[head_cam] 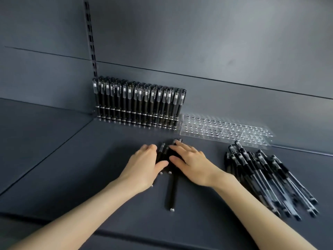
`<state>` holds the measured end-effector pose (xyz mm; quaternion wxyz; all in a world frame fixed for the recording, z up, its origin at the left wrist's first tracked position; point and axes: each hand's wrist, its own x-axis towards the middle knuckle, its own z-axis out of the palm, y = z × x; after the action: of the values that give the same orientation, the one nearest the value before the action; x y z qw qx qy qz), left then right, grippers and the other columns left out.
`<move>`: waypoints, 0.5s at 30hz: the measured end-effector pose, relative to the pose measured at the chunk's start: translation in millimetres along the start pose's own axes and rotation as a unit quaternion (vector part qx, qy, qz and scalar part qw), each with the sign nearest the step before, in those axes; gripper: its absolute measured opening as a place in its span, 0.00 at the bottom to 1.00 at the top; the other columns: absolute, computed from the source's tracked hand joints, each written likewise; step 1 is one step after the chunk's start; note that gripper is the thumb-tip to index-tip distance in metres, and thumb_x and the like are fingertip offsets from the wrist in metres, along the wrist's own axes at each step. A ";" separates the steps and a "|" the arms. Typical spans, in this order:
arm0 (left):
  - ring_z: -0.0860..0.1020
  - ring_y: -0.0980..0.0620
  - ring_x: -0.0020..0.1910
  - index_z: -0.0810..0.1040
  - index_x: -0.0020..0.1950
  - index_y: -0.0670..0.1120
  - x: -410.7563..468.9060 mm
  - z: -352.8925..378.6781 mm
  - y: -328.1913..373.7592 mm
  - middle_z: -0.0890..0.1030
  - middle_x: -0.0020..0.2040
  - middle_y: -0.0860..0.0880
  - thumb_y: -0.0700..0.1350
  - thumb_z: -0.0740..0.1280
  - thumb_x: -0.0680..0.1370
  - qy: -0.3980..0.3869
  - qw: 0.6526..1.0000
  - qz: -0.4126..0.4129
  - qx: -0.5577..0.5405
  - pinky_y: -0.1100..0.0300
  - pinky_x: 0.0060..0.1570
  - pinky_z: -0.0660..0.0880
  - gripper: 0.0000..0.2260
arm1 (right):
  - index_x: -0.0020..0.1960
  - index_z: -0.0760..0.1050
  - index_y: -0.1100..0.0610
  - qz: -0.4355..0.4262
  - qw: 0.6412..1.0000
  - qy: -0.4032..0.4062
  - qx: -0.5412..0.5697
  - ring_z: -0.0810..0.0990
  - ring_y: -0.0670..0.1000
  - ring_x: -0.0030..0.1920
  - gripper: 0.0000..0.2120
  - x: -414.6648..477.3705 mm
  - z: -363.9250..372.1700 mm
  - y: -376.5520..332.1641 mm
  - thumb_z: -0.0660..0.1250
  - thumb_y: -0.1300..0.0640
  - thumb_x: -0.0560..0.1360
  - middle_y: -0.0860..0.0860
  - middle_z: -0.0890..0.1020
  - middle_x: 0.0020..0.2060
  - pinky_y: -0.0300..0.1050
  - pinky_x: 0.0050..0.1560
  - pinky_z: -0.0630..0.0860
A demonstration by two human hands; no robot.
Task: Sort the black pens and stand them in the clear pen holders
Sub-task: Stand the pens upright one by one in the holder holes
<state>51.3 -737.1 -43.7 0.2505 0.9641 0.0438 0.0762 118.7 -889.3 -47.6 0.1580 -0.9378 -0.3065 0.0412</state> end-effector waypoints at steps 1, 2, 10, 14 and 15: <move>0.75 0.47 0.55 0.70 0.65 0.43 2.2 -1.7 0.9 0.75 0.58 0.47 0.55 0.63 0.78 -0.007 1.000 -0.016 0.004 0.55 0.47 0.77 0.21 | 0.75 0.57 0.49 -0.004 1.000 0.002 -0.004 0.52 0.51 0.76 0.23 -0.2 1.2 0.1 0.52 0.46 0.82 0.48 0.53 0.77 0.51 0.72 0.49; 0.76 0.47 0.54 0.72 0.63 0.43 5.6 -3.6 1.4 0.77 0.56 0.47 0.55 0.65 0.78 -0.021 0.999 -0.031 0.012 0.55 0.47 0.76 0.20 | 0.75 0.57 0.49 -0.006 1.000 0.005 -0.006 0.52 0.51 0.76 0.23 -0.2 2.0 0.3 0.52 0.46 0.82 0.48 0.53 0.77 0.50 0.72 0.49; 0.60 0.49 0.30 0.63 0.31 0.45 16.0 -16.1 -3.1 0.60 0.28 0.48 0.47 0.68 0.75 -0.080 0.992 -0.054 -0.075 0.58 0.33 0.58 0.18 | 0.74 0.59 0.47 -0.008 1.000 0.021 0.011 0.55 0.52 0.74 0.22 -0.1 6.1 2.3 0.52 0.46 0.81 0.45 0.57 0.75 0.50 0.71 0.50; 0.69 0.50 0.30 0.73 0.41 0.39 3.2 -18.6 -8.9 0.71 0.32 0.47 0.48 0.62 0.79 -0.047 0.985 -0.038 -0.161 0.54 0.32 0.68 0.13 | 0.72 0.62 0.47 -0.016 0.995 0.065 0.068 0.57 0.51 0.73 0.21 -2.9 1.2 -2.0 0.54 0.46 0.81 0.45 0.62 0.73 0.50 0.71 0.52; 0.73 0.52 0.30 0.75 0.45 0.42 -0.5 -19.6 -9.2 0.75 0.34 0.47 0.49 0.61 0.80 -0.041 0.979 -0.028 -0.198 0.52 0.34 0.72 0.11 | 0.70 0.65 0.48 -0.025 0.987 0.091 0.131 0.64 0.50 0.70 0.19 -2.9 -1.2 -5.6 0.56 0.48 0.80 0.46 0.69 0.69 0.48 0.70 0.59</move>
<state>47.0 -719.8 -31.4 0.4402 0.8960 0.0443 0.0369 113.4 -887.1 -44.7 0.3076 -0.9010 -0.3059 -0.0089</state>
